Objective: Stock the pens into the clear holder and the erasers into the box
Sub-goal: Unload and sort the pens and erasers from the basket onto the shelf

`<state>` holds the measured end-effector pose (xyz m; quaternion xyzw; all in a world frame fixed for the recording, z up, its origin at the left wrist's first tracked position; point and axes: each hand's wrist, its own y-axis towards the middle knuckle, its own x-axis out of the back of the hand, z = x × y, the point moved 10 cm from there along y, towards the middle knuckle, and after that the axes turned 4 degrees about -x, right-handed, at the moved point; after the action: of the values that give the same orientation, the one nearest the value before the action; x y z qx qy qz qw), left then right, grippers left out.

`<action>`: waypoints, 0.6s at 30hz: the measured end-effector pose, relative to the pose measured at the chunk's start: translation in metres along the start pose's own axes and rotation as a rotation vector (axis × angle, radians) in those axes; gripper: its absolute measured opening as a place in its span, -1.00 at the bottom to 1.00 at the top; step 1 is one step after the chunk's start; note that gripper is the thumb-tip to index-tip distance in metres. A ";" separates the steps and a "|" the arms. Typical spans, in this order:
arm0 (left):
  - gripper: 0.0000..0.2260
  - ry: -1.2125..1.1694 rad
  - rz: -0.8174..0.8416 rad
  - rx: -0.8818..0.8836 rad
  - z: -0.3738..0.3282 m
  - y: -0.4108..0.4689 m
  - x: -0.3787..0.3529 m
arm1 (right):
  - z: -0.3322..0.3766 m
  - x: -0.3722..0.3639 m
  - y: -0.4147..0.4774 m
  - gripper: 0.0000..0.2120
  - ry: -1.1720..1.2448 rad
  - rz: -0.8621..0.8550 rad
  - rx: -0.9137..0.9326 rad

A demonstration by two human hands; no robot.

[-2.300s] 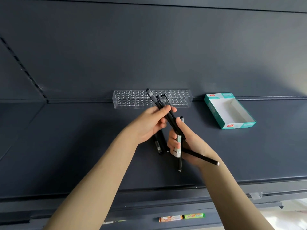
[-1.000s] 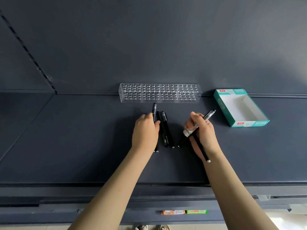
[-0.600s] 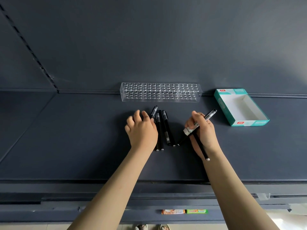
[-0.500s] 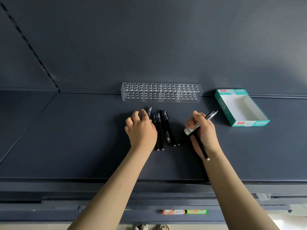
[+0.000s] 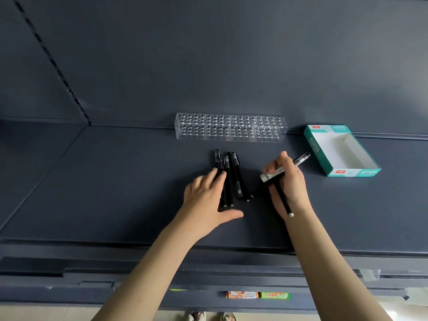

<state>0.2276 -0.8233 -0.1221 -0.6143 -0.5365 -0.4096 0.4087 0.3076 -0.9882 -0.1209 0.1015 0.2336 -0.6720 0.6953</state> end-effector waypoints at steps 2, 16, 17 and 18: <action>-0.15 0.018 -0.056 -0.013 0.001 0.003 0.003 | 0.000 0.002 0.001 -0.69 -0.017 -0.020 0.012; -0.20 -0.701 -0.060 -0.009 -0.040 -0.018 0.016 | 0.008 -0.011 -0.016 -0.74 -0.094 -0.062 0.127; -0.15 -0.696 -0.036 -0.013 -0.044 -0.018 0.013 | 0.006 -0.013 -0.016 -0.78 -0.074 -0.050 0.111; -0.12 -0.684 -0.017 0.001 -0.045 -0.018 0.011 | 0.003 -0.015 -0.016 -0.82 -0.030 -0.032 0.089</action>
<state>0.2080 -0.8602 -0.0955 -0.7115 -0.6478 -0.1830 0.2018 0.2930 -0.9772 -0.1086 0.1184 0.1947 -0.6943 0.6826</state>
